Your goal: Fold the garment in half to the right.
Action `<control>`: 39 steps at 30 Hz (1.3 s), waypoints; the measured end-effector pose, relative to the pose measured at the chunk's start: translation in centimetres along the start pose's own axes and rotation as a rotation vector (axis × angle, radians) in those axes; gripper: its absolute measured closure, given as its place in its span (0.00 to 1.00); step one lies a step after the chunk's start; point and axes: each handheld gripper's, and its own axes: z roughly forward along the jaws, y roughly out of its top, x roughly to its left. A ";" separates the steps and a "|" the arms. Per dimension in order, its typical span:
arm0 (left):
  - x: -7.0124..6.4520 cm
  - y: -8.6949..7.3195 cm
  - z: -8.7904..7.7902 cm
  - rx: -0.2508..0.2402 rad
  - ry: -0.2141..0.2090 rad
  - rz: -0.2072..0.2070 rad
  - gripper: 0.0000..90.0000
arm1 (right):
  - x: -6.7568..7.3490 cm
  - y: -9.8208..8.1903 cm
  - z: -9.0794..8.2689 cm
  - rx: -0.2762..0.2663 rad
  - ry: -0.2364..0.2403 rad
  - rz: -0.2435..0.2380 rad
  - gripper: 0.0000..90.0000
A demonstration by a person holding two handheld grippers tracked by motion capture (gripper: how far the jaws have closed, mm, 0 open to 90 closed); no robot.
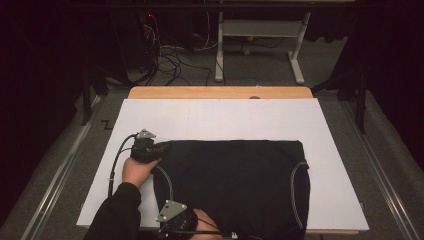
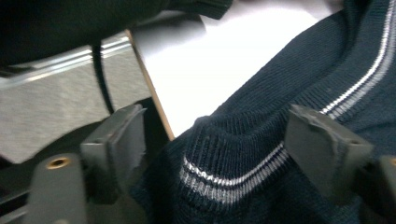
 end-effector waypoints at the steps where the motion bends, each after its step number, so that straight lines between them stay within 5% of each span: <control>1: 0.0 0.0 0.0 0.000 -0.001 -0.001 0.76 | 0.3 -0.1 0.1 -0.001 -0.027 -0.013 0.32; 8: 0.0 0.0 0.0 0.000 -0.003 -0.004 0.76 | 0.9 -0.1 0.3 0.011 -0.105 -0.064 0.40; 14: 0.1 0.0 0.0 -0.002 -0.006 -0.011 0.76 | 0.7 -0.2 0.1 0.009 -0.086 -0.055 0.46; 19: 0.2 0.0 0.0 -0.001 -0.013 -0.017 0.76 | -0.3 -0.2 -0.4 0.002 -0.072 -0.006 0.65; 25: 0.1 0.0 0.0 -0.002 -0.010 -0.017 0.76 | -0.5 -0.3 -0.5 0.003 -0.097 -0.027 0.75; 39: 0.7 0.0 0.0 0.000 -0.044 -0.054 0.76 | -1.2 -0.3 -0.9 -0.010 -0.065 -0.004 0.82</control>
